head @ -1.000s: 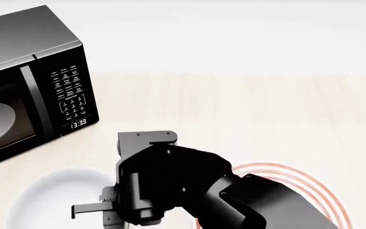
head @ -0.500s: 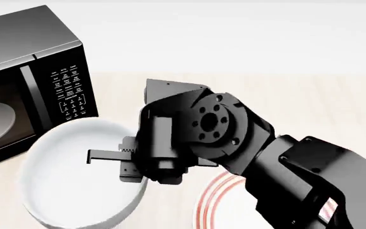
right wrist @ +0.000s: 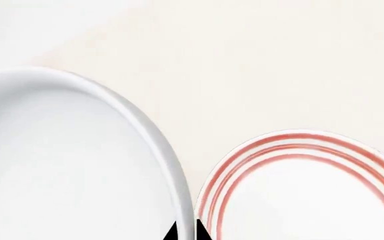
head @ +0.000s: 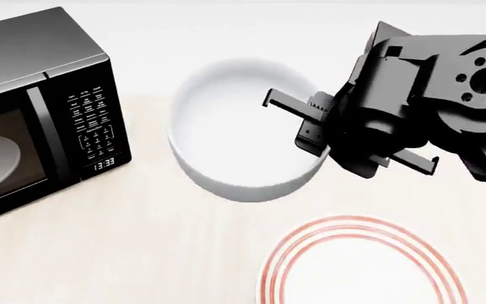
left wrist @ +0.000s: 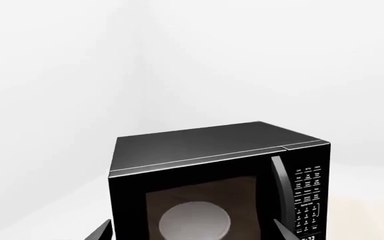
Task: Put the white bowl to the right of the plate.
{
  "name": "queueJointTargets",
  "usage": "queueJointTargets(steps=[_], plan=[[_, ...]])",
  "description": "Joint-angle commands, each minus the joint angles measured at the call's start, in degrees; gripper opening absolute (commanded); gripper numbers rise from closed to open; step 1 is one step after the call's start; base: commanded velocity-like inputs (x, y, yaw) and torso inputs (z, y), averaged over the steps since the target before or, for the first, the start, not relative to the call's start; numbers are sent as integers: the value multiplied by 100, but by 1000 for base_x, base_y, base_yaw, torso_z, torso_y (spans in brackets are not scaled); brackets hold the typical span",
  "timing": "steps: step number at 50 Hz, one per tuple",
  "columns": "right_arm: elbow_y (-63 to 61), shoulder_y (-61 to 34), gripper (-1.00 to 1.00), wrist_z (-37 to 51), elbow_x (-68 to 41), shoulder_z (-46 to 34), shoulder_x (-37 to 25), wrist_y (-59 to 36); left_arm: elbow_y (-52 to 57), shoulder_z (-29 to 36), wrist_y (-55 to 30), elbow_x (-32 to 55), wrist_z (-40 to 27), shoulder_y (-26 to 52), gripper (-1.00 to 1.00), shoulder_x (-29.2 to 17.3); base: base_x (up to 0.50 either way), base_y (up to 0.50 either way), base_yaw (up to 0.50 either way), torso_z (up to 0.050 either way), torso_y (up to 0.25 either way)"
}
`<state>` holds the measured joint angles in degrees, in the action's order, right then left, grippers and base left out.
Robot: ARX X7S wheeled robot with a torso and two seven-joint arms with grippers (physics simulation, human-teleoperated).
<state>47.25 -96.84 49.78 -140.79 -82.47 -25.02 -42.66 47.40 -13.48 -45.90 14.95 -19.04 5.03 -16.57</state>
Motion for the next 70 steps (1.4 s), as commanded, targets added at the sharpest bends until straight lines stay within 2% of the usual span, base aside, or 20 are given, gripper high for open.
queueJointTargets(steps=[1,6,17,23,39,55,70], plan=[[593,-103,-100,-113,-56,201,-854,57,-224,155,229,-35,20,-54,100,32,0,0,0,0,0],[452,-42,-100,-19,-67,253,-1277,207,-339,196,339,-46,37,-83,100,41,0,0,0,0,0],[-1157,650,-100,448,-452,709,-3281,1426,-355,397,262,-106,-34,3,100,20,0,0,0,0,1],[-1236,953,-100,419,-493,686,-3827,1587,-453,571,269,-168,-72,58,100,30,0,0,0,0,0],[-971,584,-100,889,-249,666,-4090,1455,-508,609,261,-131,-98,92,100,13,0,0,0,0,1],[-927,1126,-100,502,10,482,-4330,1715,-559,690,311,-146,-140,75,100,-1,0,0,0,0,1],[-877,1302,-100,377,287,353,-4250,1784,-553,753,310,-142,-181,84,100,-21,0,0,0,0,1]])
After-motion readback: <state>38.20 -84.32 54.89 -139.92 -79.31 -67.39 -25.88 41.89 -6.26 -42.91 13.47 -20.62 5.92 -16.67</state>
